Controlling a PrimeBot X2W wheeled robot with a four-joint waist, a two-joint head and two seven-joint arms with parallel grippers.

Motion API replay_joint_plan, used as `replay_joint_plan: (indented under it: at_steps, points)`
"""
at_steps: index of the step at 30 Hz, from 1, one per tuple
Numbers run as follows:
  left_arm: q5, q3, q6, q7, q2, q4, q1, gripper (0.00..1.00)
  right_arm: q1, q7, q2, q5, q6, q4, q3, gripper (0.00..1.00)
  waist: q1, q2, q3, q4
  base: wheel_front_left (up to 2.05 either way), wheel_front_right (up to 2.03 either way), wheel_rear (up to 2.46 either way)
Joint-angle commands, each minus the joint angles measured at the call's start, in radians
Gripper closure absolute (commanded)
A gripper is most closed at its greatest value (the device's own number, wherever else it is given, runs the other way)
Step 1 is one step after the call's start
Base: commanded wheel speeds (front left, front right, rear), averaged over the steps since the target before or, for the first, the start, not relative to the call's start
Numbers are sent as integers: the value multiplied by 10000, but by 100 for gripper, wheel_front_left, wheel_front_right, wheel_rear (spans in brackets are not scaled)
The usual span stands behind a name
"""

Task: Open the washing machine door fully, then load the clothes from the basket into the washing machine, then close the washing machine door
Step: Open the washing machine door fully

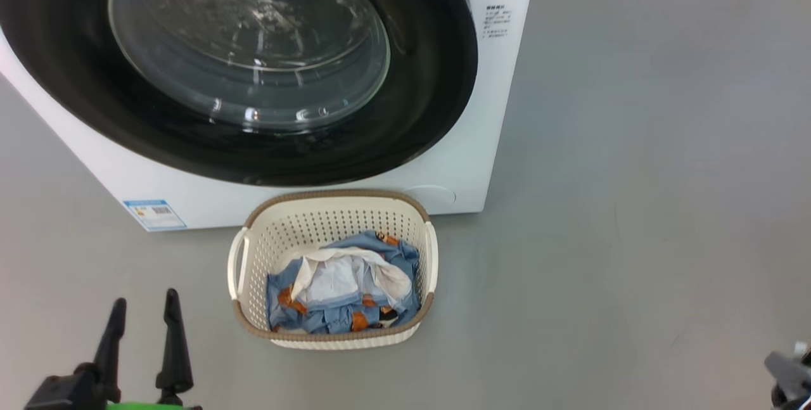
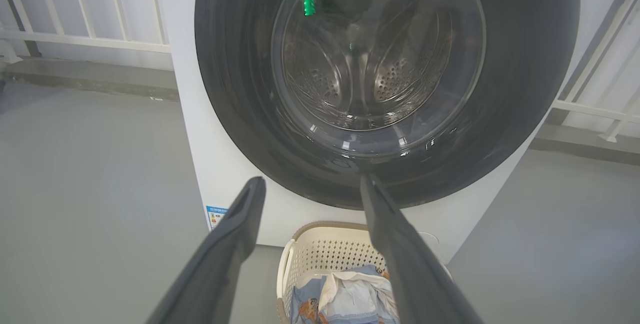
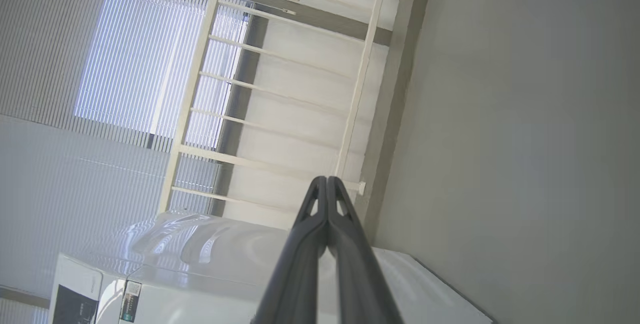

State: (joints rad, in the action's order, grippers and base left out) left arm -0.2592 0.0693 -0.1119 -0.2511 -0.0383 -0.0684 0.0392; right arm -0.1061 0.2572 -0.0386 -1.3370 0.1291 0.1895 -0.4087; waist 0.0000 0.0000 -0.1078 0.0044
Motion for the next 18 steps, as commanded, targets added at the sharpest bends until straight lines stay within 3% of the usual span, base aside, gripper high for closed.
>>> replay_joint_plan:
  at_steps: [1,9,18]
  points:
    - [103,432,-18,-107,-120,334,-480,0,-503,16,-303,-876,16,-229,211,100,0,0,-316,34,0,0,0]
    - [188,820,-77,-107,-120,431,-823,0,-1433,-1680,-778,-3613,16,-186,-946,100,0,0,-1040,112,0,0,0]
    - [223,875,-114,-107,-120,503,-1142,0,-2832,-3620,-827,-3872,16,90,-2432,100,0,0,-1863,428,0,0,0]
